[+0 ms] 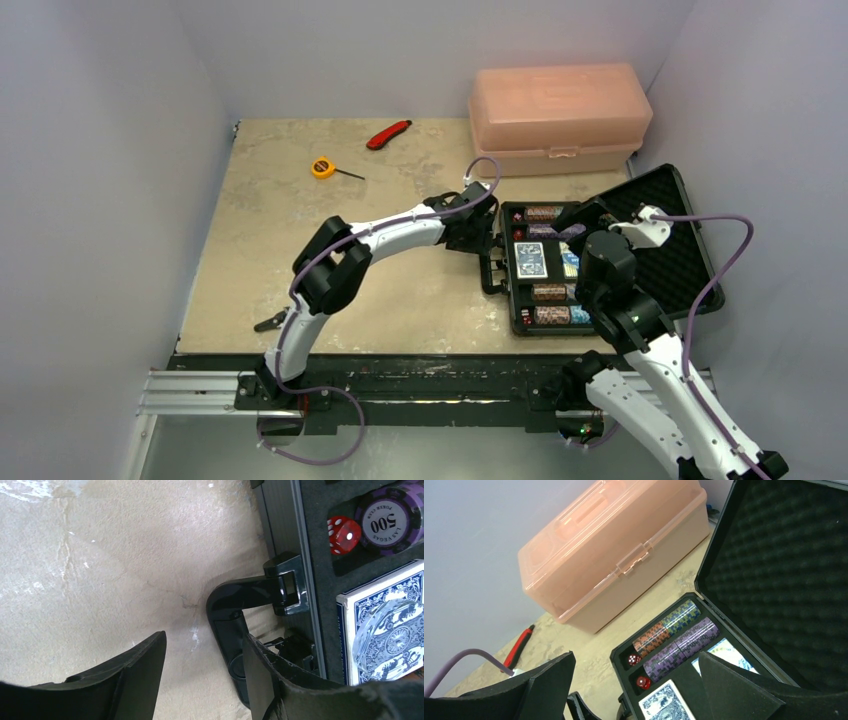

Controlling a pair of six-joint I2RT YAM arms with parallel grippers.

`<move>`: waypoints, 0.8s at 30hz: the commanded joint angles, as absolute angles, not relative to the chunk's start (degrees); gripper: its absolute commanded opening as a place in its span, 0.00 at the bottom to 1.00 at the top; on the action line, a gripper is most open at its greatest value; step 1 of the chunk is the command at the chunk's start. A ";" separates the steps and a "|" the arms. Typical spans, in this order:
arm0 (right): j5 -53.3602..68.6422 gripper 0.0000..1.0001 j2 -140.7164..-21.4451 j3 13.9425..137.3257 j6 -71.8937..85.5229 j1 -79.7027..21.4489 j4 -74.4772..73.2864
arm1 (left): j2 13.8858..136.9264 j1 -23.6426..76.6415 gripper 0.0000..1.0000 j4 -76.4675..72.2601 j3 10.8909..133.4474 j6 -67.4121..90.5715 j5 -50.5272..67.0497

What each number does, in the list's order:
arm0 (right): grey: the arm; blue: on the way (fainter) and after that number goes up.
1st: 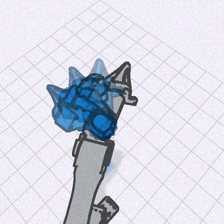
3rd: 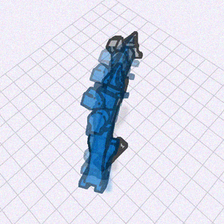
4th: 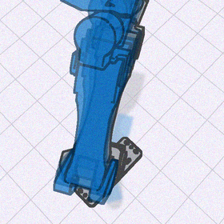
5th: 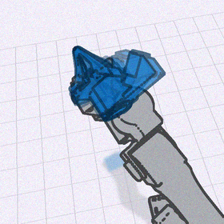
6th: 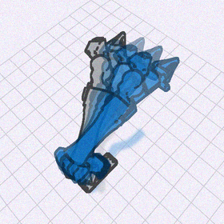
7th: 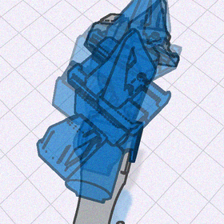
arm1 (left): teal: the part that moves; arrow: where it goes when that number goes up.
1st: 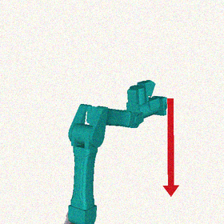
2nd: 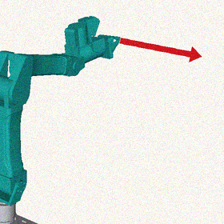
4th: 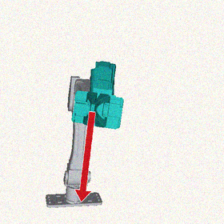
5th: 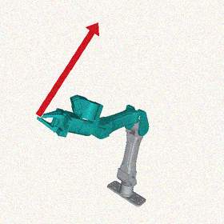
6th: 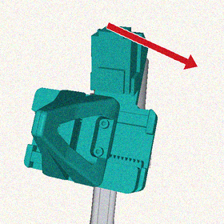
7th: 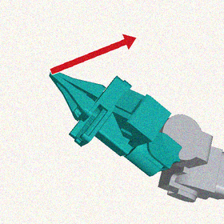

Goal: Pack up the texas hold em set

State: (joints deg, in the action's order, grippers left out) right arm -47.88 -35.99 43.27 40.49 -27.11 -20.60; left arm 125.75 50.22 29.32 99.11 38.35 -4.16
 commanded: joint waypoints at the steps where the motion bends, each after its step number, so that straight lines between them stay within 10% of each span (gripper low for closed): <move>1: -47.59 0.99 -36.29 42.80 40.34 -27.49 -18.30 | 126.21 50.83 0.58 26.77 100.90 38.46 -2.73; 24: -46.25 0.99 -36.39 42.36 39.55 -27.49 -17.36 | 132.75 52.36 0.43 40.22 108.38 39.02 -13.34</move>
